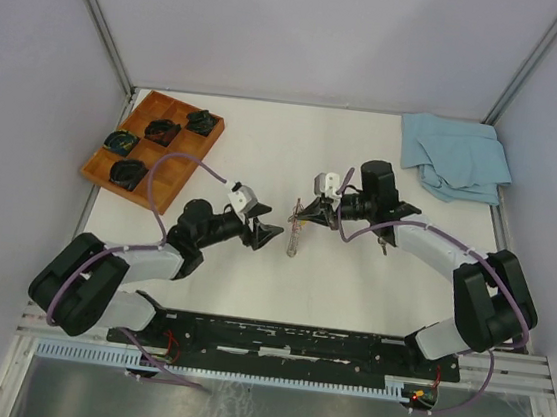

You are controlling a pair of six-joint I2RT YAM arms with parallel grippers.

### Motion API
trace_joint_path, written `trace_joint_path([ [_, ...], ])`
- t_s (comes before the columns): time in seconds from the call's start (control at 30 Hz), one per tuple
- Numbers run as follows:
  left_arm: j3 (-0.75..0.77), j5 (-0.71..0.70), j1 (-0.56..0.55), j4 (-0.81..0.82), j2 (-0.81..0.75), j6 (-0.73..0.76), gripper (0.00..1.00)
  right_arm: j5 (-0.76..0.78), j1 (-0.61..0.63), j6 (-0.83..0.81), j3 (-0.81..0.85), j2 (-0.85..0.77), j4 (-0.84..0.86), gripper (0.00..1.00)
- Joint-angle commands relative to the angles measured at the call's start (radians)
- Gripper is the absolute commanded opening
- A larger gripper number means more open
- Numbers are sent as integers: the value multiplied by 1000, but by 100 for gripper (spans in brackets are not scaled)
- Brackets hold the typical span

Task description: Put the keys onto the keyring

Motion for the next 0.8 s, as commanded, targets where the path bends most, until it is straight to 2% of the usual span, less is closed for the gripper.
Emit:
trace_joint_path([
  [0.0,13,166,40,214,66,100,67,-70,5,-148,69,11,-110,1],
  [0.13,82,281,44,186,130,122,55,-71,11,-165,76,20,-118,1],
  [0.37,121,344,44,207,190,194,40,-72,25,-209,98,28,-175,1],
  [0.63,142,388,44,204,227,224,38,-84,32,-228,111,33,-203,1],
  [0.77,153,404,43,205,234,226,33,-83,35,-228,114,37,-207,1],
])
